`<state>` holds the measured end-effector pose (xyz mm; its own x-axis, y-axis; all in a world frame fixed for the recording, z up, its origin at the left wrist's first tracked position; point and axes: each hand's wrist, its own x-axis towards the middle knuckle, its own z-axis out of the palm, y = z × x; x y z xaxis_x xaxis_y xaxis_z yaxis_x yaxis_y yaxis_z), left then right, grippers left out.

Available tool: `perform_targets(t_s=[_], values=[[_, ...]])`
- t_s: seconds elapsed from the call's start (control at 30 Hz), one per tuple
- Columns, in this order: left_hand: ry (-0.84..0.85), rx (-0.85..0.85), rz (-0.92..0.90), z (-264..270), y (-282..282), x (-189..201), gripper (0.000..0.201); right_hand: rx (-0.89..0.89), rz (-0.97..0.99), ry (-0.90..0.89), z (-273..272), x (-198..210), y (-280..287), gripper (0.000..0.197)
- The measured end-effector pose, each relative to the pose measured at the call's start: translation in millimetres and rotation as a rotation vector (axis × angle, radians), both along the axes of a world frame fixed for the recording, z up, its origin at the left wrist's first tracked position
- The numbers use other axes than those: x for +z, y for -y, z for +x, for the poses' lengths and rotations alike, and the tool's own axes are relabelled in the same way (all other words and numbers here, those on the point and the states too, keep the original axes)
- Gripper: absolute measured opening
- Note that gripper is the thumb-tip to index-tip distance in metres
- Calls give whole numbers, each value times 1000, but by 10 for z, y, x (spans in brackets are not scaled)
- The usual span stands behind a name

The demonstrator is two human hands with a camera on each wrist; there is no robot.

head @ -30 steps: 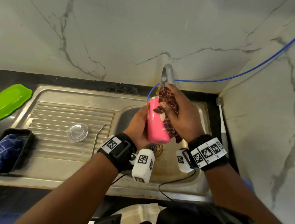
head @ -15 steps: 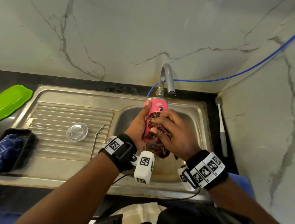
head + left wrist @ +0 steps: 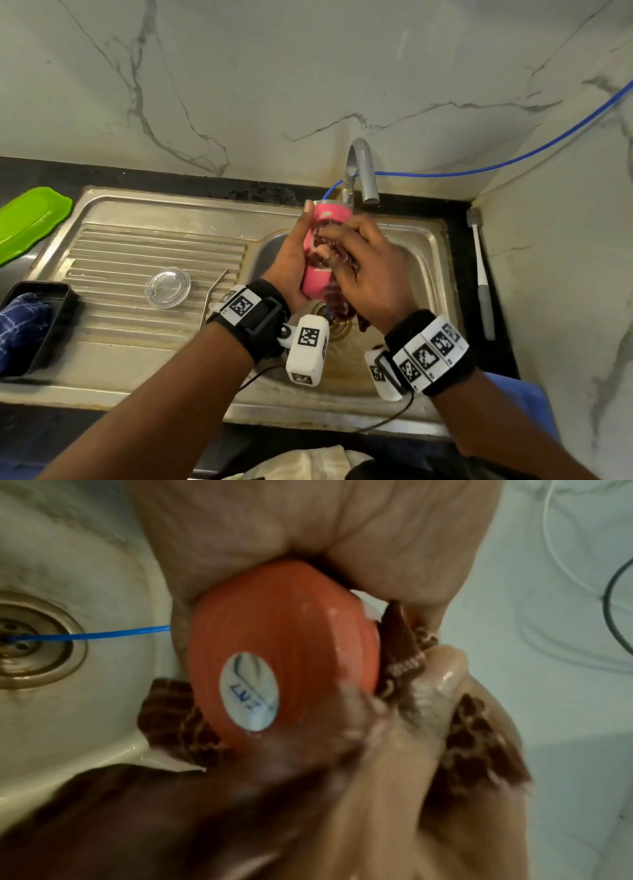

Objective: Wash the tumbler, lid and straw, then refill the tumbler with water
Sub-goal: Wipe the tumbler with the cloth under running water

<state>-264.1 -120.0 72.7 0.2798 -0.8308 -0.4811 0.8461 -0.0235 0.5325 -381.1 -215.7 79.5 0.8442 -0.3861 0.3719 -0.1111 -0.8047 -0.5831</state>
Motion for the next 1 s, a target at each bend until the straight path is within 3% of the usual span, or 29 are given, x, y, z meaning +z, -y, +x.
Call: perform_targets(t_s=[0.23,0.5,0.7,0.8,0.93,1.0], values=[[-48,-60,-72,-2,-73,-75,76,161,-27,30,-233,-136,-7,31],[57,-63,-99,-113,-116,-132,72,-83,18,65,21,181,322,32],[93,-3,-98,-142,-113,-16,61,-73,-36,27,-46,58,135,33],[129,-20,-12,-94,-67,25,67,11,-24,25,-161,-66,-30,30],[165,53,47,-22,-16,-29,104,124,-28,80,-313,-160,-132,29],[146,17,22,-43,-23,-33,103,155,-46,59,-343,-158,-46,27]])
